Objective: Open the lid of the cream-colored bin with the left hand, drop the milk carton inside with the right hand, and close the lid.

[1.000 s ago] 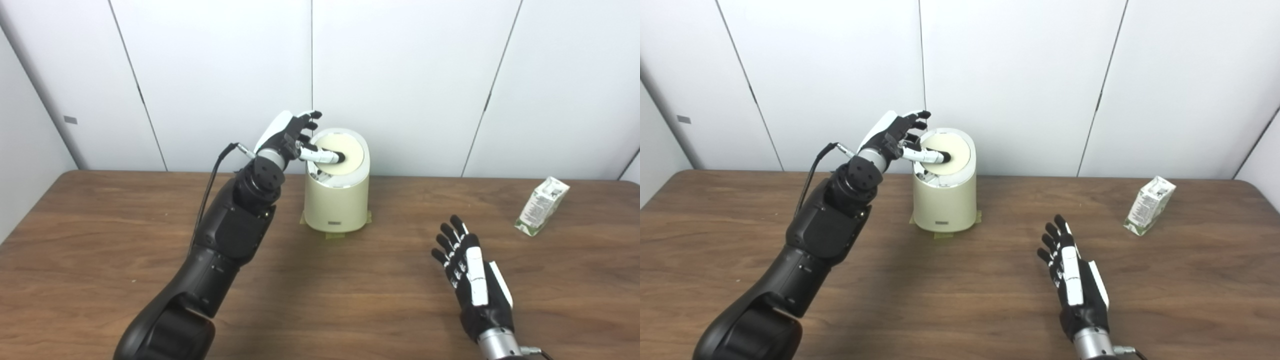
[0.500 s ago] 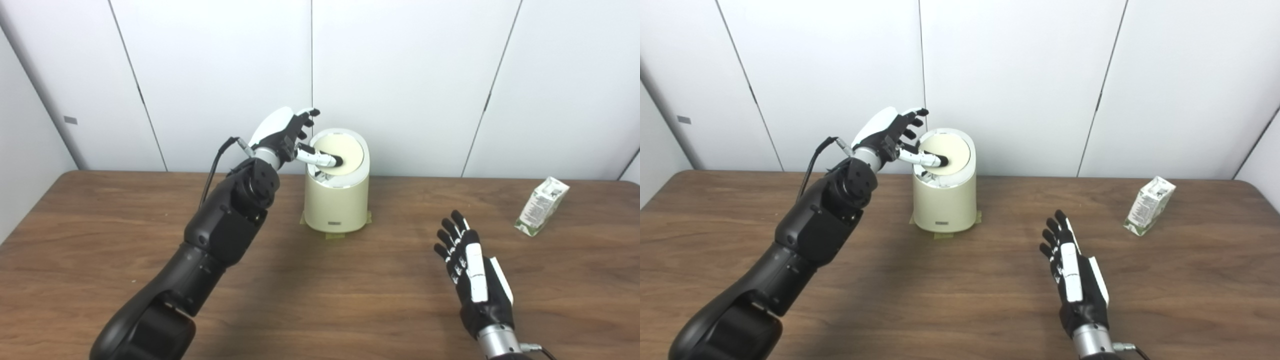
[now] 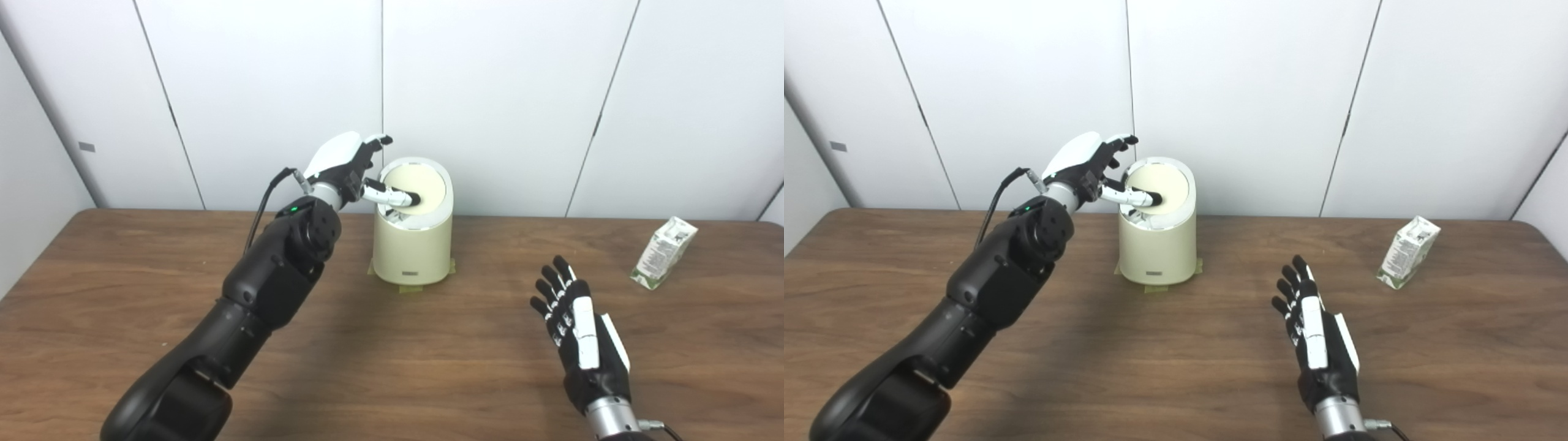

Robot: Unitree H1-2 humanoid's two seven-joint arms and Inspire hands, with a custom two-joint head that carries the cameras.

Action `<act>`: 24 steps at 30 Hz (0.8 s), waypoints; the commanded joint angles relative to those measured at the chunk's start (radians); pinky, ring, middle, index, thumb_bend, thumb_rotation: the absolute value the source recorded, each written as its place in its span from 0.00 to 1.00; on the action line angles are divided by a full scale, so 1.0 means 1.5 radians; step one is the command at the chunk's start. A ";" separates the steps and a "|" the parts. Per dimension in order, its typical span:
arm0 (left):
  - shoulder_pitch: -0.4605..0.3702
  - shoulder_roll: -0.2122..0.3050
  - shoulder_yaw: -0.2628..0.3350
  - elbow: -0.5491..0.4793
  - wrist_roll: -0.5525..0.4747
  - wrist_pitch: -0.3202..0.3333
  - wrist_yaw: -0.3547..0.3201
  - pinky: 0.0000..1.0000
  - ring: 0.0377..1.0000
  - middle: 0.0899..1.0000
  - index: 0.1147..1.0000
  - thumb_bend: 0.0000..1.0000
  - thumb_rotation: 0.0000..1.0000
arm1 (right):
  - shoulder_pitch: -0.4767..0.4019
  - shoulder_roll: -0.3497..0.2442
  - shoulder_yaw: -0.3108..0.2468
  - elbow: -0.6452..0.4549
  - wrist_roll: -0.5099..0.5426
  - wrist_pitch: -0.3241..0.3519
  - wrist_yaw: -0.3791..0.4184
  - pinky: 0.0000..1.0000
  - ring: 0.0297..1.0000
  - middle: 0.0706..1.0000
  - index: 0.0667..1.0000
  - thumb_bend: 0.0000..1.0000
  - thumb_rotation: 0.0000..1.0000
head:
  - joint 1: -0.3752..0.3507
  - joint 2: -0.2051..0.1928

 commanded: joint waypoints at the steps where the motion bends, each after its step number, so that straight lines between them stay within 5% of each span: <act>1: -0.014 0.006 -0.017 0.015 0.030 -0.003 -0.005 0.68 0.82 0.91 0.91 0.81 0.00 | -0.024 -0.002 -0.003 -0.017 0.007 -0.024 0.008 0.92 0.95 0.96 0.98 0.68 1.00 | 0.001 0.000; 7: -0.026 -0.005 -0.021 0.028 0.034 -0.006 -0.009 0.69 0.80 0.90 0.91 0.81 0.00 | -0.023 -0.005 -0.003 -0.014 0.010 -0.034 0.009 0.91 0.95 0.97 0.98 0.69 1.00 | -0.001 0.002; 12: -0.014 -0.024 0.060 -0.033 -0.045 0.018 -0.019 0.69 0.83 0.89 0.90 0.72 0.02 | -0.025 -0.009 -0.007 -0.013 0.012 -0.028 0.007 0.95 0.97 0.98 0.98 0.70 1.00 | -0.003 0.003; 14: 0.000 -0.036 0.103 -0.068 -0.079 0.019 -0.007 0.62 0.78 0.86 0.88 0.60 0.19 | -0.026 -0.009 -0.010 -0.004 0.013 -0.036 0.006 0.96 0.97 0.98 0.98 0.70 1.00 | -0.003 0.002; 15: 0.013 -0.044 0.127 -0.095 -0.099 0.019 -0.003 0.62 0.76 0.84 0.87 0.54 0.36 | -0.027 -0.009 -0.011 -0.001 0.013 -0.039 0.006 0.96 0.97 0.97 0.98 0.70 1.00 | -0.005 0.002; 17: 0.037 -0.055 0.158 -0.143 -0.125 0.023 -0.001 0.71 0.81 0.85 0.88 0.49 0.65 | -0.026 -0.007 -0.010 -0.006 0.010 -0.035 0.004 0.93 0.96 0.96 0.97 0.71 1.00 | -0.005 0.002; 19: 0.071 -0.065 0.182 -0.198 -0.143 0.019 0.005 0.77 0.83 0.85 0.88 0.48 0.84 | -0.024 -0.007 -0.007 -0.015 0.004 -0.029 0.003 0.92 0.95 0.96 0.97 0.71 1.00 | -0.008 0.004; 24: 0.141 -0.091 0.231 -0.288 -0.196 0.008 0.024 0.79 0.81 0.82 0.85 0.47 0.92 | -0.021 -0.010 -0.011 -0.024 0.007 -0.023 0.005 0.95 0.96 0.97 0.97 0.70 1.00 | -0.009 0.005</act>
